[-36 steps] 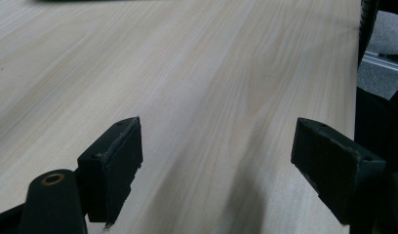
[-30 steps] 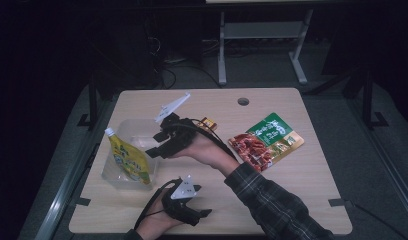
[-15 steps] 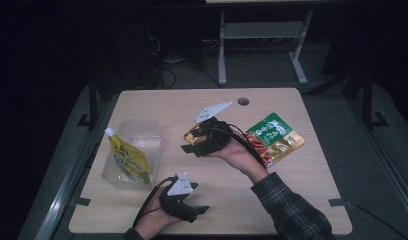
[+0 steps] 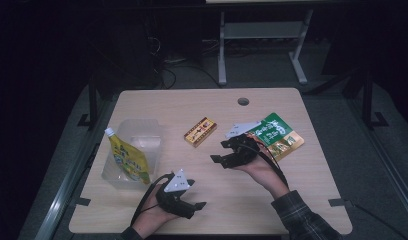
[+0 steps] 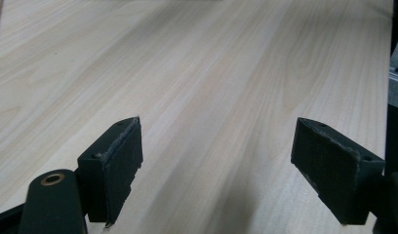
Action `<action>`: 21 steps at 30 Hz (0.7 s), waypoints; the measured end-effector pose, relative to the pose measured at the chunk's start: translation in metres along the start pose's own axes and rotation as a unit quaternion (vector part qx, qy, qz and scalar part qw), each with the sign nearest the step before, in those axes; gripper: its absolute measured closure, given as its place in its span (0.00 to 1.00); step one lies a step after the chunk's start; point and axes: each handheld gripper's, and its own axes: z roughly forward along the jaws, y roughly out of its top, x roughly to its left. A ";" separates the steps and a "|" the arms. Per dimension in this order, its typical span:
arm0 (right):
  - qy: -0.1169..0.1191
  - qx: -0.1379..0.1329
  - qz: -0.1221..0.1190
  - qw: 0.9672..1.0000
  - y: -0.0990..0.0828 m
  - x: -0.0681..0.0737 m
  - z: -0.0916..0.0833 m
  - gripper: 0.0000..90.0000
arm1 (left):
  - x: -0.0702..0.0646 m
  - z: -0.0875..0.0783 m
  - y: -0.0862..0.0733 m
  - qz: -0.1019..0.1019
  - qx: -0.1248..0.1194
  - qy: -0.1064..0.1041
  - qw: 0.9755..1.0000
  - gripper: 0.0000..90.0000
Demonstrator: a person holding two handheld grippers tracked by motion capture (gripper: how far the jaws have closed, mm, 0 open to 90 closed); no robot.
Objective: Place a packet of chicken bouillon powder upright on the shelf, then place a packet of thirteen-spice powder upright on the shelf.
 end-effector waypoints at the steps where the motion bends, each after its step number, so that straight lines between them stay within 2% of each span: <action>1: -0.001 0.000 0.007 1.000 -0.005 -0.001 -0.001 0.38 | 0.001 0.000 0.000 -0.002 0.000 0.001 1.000 0.21; 2: -0.002 0.001 0.010 1.000 -0.009 -0.003 -0.002 0.38 | 0.001 0.000 0.001 -0.006 -0.006 0.004 1.000 0.21; 5: -0.007 0.008 0.018 1.000 -0.025 -0.007 -0.006 0.36 | 0.006 0.000 0.002 -0.004 -0.002 0.009 1.000 0.21; 7: -0.009 0.015 0.025 1.000 -0.034 -0.010 -0.010 0.35 | 0.007 0.001 0.003 -0.013 -0.006 0.011 1.000 0.21; 11: -0.020 0.010 0.037 0.999 -0.051 -0.014 -0.022 0.32 | 0.014 0.000 0.009 -0.014 -0.003 0.021 1.000 0.21; 15: -0.018 -0.002 0.042 0.999 -0.066 -0.016 -0.033 0.33 | 0.023 0.000 0.018 -0.032 0.002 0.029 0.999 0.22; 21: -0.015 0.000 0.046 0.999 -0.086 -0.013 -0.045 0.32 | 0.039 0.005 0.030 -0.058 0.009 0.050 0.997 0.24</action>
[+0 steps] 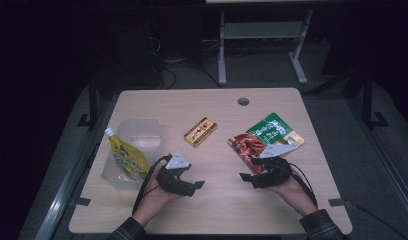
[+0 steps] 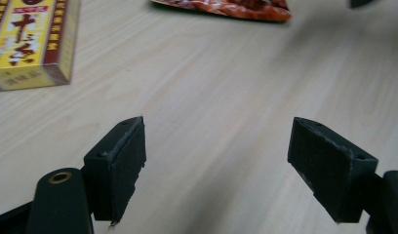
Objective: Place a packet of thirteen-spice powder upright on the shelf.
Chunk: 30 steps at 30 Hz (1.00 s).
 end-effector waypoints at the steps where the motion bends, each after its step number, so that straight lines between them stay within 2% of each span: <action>1: 0.001 -0.001 -0.001 1.000 -0.004 0.000 -0.001 0.32 | 0.002 0.001 0.003 -0.005 -0.002 0.004 1.000 0.24; 4: 0.008 0.002 -0.001 1.000 -0.014 0.000 -0.005 0.32 | 0.009 0.005 0.012 -0.012 -0.001 0.011 1.000 0.24; 9: 0.014 0.006 0.010 1.000 -0.028 0.003 -0.012 0.32 | 0.020 0.016 0.031 -0.013 0.003 0.035 0.999 0.25; 15: 0.019 0.007 -0.001 1.000 -0.037 0.006 -0.017 0.32 | 0.041 0.029 0.052 -0.007 0.005 0.062 0.998 0.26; 18: 0.020 0.010 0.005 1.000 -0.040 0.005 -0.018 0.32 | 0.054 0.039 0.061 -0.019 0.007 0.072 0.997 0.26; 21: 0.023 0.008 0.001 1.000 -0.041 0.004 -0.018 0.32 | 0.068 0.049 0.069 -0.020 0.014 0.082 0.996 0.27; 23: 0.025 0.009 0.003 1.000 -0.041 0.004 -0.018 0.32 | 0.076 0.056 0.073 -0.034 0.011 0.083 0.996 0.27; 26: 0.029 0.011 0.002 1.000 -0.041 0.005 -0.017 0.32 | 0.086 0.066 0.078 -0.035 0.017 0.090 0.995 0.27; 30: 0.032 0.010 -0.004 0.999 -0.042 0.004 -0.016 0.32 | 0.099 0.076 0.081 -0.047 0.015 0.108 0.993 0.27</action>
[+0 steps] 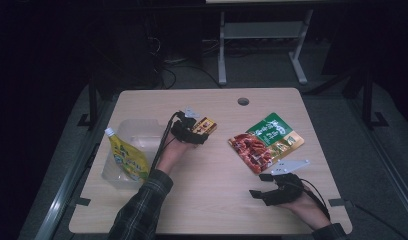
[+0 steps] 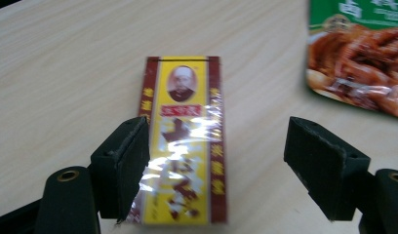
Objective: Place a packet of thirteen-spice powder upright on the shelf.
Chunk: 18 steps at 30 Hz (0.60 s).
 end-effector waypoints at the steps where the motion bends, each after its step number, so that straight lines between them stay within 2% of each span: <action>1: 0.001 0.001 0.001 1.000 0.000 0.000 0.000 0.32 | 0.003 0.002 0.000 -0.001 0.005 0.003 1.000 0.27; 3: 0.003 0.003 0.003 1.000 0.000 0.000 0.000 0.32 | 0.008 0.008 -0.001 -0.013 0.004 0.006 1.000 0.27; 6: 0.006 0.003 0.001 1.000 0.000 0.000 0.001 0.32 | 0.011 0.016 -0.005 -0.017 0.011 0.002 1.000 0.27; 8: 0.007 0.003 0.001 1.000 0.000 0.000 0.001 0.32 | 0.011 0.019 -0.006 -0.013 0.018 0.002 1.000 0.27; 13: 0.007 0.002 0.001 1.000 0.000 -0.001 0.001 0.32 | 0.009 0.021 -0.007 -0.003 0.017 0.010 1.000 0.28; 18: 0.007 0.002 0.000 1.000 0.000 -0.001 0.001 0.32 | 0.013 0.025 -0.010 -0.010 0.025 0.014 1.000 0.28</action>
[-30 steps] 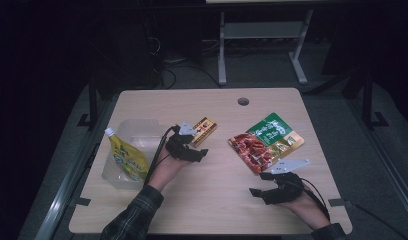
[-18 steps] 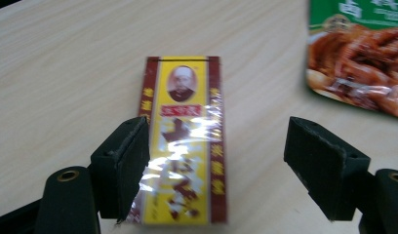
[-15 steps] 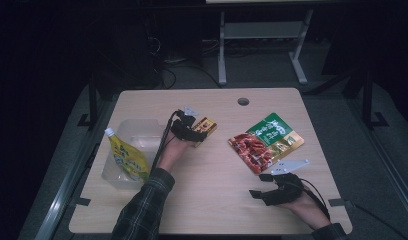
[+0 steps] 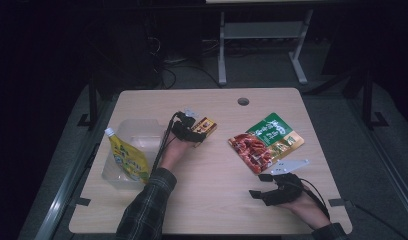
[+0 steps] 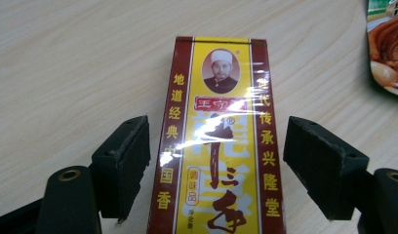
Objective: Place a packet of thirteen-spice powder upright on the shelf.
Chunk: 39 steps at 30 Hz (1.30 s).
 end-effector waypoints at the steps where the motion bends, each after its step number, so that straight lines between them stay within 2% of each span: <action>1: 0.001 0.000 0.000 1.000 0.000 0.000 0.000 0.32 | -0.001 0.001 -0.001 0.002 0.003 -0.001 1.000 0.28; 5: 0.001 -0.001 0.001 1.000 0.000 0.000 0.000 0.32 | -0.003 0.006 -0.003 0.005 0.014 0.003 1.000 0.30; 7: 0.000 -0.002 0.001 1.000 0.000 -0.001 0.000 0.32 | -0.003 0.006 -0.003 0.006 0.012 0.004 1.000 0.34; 11: 0.001 -0.003 -0.001 1.000 0.000 -0.001 0.000 0.32 | -0.004 0.005 -0.003 0.007 0.012 0.002 1.000 0.35; 17: 0.001 -0.004 -0.001 1.000 0.000 -0.002 0.000 0.32 | -0.011 0.001 -0.006 0.006 0.006 -0.017 1.000 0.36; 23: -0.001 -0.004 0.001 1.000 0.000 -0.002 0.000 0.32 | -0.028 -0.014 -0.006 0.027 -0.003 -0.040 0.999 0.36; 28: -0.003 -0.008 0.004 1.000 0.001 -0.003 -0.001 0.32 | -0.046 -0.030 -0.009 0.048 -0.009 -0.060 0.997 0.36; 30: -0.005 -0.009 0.006 1.000 0.001 -0.003 -0.002 0.32 | -0.054 -0.039 -0.012 0.049 -0.013 -0.077 0.996 0.36; 33: -0.010 -0.007 0.004 1.000 0.001 -0.003 -0.002 0.32 | -0.065 -0.051 -0.016 0.064 -0.015 -0.091 0.994 0.36; 35: -0.010 -0.009 0.009 1.000 0.001 -0.004 -0.003 0.32 | -0.072 -0.060 -0.020 0.079 -0.014 -0.102 0.992 0.36; 37: -0.012 -0.012 0.010 1.000 0.001 -0.005 -0.004 0.32 | -0.079 -0.068 -0.025 0.085 -0.013 -0.115 0.990 0.36; 39: -0.012 -0.014 0.009 1.000 0.001 -0.005 -0.005 0.32 | -0.087 -0.076 -0.031 0.102 -0.012 -0.130 0.986 0.36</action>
